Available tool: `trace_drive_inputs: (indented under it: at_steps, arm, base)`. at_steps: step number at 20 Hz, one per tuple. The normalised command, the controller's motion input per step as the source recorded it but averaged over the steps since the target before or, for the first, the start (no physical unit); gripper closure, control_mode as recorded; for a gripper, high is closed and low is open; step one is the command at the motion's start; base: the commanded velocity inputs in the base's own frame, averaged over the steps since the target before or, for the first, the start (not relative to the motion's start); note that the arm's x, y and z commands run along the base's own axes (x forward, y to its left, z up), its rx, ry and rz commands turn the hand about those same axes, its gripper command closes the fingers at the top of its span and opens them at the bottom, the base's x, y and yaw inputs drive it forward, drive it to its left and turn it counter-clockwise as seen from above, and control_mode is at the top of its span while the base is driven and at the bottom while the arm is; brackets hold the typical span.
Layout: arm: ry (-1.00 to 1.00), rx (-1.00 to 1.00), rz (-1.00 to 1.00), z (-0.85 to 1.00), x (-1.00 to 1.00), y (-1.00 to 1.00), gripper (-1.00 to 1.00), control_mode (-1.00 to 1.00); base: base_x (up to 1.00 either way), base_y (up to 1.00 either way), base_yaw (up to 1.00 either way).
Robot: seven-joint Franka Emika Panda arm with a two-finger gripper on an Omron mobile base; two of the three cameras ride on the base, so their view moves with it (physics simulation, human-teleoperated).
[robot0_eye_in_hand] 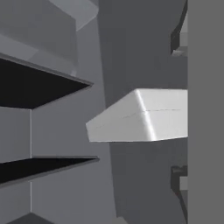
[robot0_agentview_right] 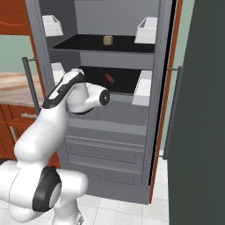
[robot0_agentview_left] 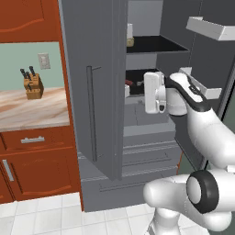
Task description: Retrieve the sausage and cheese from the fridge and place them on the cutting board on the counter.
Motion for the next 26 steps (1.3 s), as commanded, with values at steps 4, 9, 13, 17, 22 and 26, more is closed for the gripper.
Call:
trace_drive_inputs:
  at_steps: [4,9,13,17,22,26]
  arm:
    - [0.00,0.00,0.11,-0.04,0.54,0.19,-1.00,-1.00]
    - [0.00,-0.02,0.11,-0.08,0.28,0.28,-1.00,-1.00]
    - [-0.02,-0.06,0.16,0.00,0.00,0.74,-1.00,-1.00]
    - [-0.08,-0.08,0.16,0.00,-0.33,0.93,-1.00,-1.00]
    - [-0.15,-0.09,0.15,0.00,-0.67,0.99,-1.00,-1.00]
    - [-0.19,-0.09,0.10,-0.04,-0.20,1.00,-1.00,-1.00]
  base:
    - [0.00,0.00,0.00]
    - [0.00,0.00,0.00]
    - [0.00,0.00,0.00]
    - [0.00,0.00,0.00]
    - [0.00,0.00,0.00]
    - [0.00,0.00,0.00]
